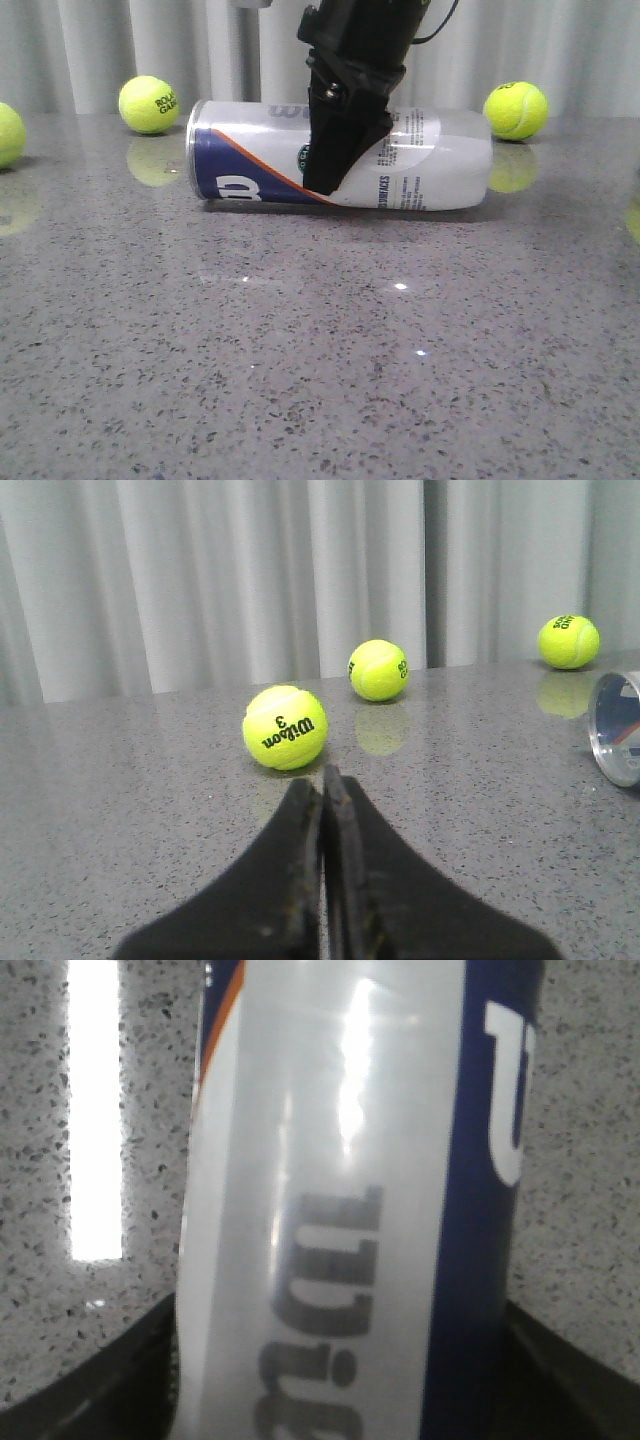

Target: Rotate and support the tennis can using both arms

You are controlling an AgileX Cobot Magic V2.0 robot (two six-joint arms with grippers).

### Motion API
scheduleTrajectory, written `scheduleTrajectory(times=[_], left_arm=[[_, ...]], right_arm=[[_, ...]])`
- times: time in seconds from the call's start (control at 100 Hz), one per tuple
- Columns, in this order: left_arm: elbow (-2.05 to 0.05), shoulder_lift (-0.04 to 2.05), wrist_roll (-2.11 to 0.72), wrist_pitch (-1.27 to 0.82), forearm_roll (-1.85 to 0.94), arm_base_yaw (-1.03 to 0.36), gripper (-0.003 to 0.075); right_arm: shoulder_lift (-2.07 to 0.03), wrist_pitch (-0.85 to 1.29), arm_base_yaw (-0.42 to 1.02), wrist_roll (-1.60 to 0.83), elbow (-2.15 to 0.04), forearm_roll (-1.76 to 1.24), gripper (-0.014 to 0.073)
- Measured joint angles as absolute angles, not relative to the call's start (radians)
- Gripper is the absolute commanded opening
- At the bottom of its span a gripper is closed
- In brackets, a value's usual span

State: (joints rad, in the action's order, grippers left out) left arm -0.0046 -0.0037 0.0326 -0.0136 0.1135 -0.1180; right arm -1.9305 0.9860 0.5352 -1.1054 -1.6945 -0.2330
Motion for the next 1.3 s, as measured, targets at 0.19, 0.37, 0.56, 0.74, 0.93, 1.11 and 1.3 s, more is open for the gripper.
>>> scheduleTrajectory(times=[0.19,0.37,0.56,0.74,0.93,1.11,1.3], left_arm=[[-0.005,-0.004,0.033,-0.014,0.113,-0.118,-0.0021],[-0.005,-0.004,0.033,-0.014,0.113,-0.118,-0.0021],[-0.005,-0.004,0.033,-0.014,0.113,-0.118,-0.0021],[-0.005,-0.004,0.033,-0.014,0.113,-0.118,-0.0021],[-0.005,-0.004,0.033,-0.014,0.113,-0.118,-0.0021],[-0.005,-0.004,0.033,-0.014,0.113,-0.118,-0.0021],[-0.005,-0.004,0.033,-0.014,0.113,-0.118,-0.0021]], right_arm=[[-1.935,0.981,0.535,-1.107,-1.699,-0.233,0.0538],[-1.935,0.979,0.535,-1.109,-1.699,-0.233,0.0658],[-1.937,0.994,0.536,-1.109,-1.699,-0.233,0.0653],[-1.937,0.998,0.537,-1.109,-1.699,-0.233,0.0653],[-1.937,1.006,0.537,-1.109,-1.705,-0.233,0.0653],[-1.937,1.046,0.537,-1.109,-1.759,-0.233,0.0653],[-1.937,1.098,0.537,-1.109,-1.811,-0.233,0.0653]])
